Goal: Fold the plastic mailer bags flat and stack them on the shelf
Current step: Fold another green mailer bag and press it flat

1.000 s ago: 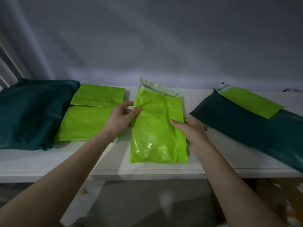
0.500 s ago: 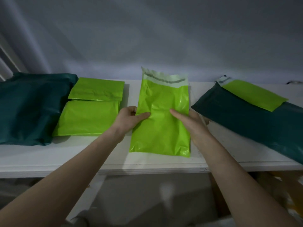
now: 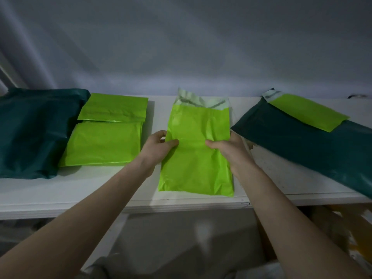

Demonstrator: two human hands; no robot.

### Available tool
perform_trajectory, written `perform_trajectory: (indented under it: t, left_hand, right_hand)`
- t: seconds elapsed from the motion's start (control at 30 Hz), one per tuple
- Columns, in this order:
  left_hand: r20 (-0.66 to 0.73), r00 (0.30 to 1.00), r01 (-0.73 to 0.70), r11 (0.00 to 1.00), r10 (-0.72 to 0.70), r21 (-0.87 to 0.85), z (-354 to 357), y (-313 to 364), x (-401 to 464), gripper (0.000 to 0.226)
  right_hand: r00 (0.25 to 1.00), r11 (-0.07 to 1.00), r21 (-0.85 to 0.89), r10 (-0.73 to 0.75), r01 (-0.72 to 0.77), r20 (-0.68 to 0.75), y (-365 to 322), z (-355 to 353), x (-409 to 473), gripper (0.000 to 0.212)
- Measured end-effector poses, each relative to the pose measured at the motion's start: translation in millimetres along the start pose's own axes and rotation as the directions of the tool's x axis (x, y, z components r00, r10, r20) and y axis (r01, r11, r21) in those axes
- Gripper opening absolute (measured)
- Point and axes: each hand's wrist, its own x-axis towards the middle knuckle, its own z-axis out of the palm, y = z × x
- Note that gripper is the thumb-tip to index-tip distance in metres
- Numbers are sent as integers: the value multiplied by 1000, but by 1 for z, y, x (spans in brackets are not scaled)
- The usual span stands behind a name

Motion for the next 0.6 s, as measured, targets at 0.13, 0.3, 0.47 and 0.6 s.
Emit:
perform_trajectory:
  t: [0.13,0.3,0.47,0.6]
  left_hand:
    - [-68,998,10,998,-6,67,3,-4,0,29]
    - [-106,959,-189,874,261,448,5,-10,-4,59]
    - [119,796,-467,477,593,744,6,-24,-7,53]
    - [359,797,-534,291,485,794,11,-34,-11,66]
  right_hand:
    - [1000,1000,5,-7,7,-25,6,-1,3,26]
    - [989,986,-159,-68,46,-132,9,-3,8,38]
    - [908,656,-720,-409,225,-89,10,-3,-2,53]
    - [897,433,-826,-402,361,181,28,13,-13,38]
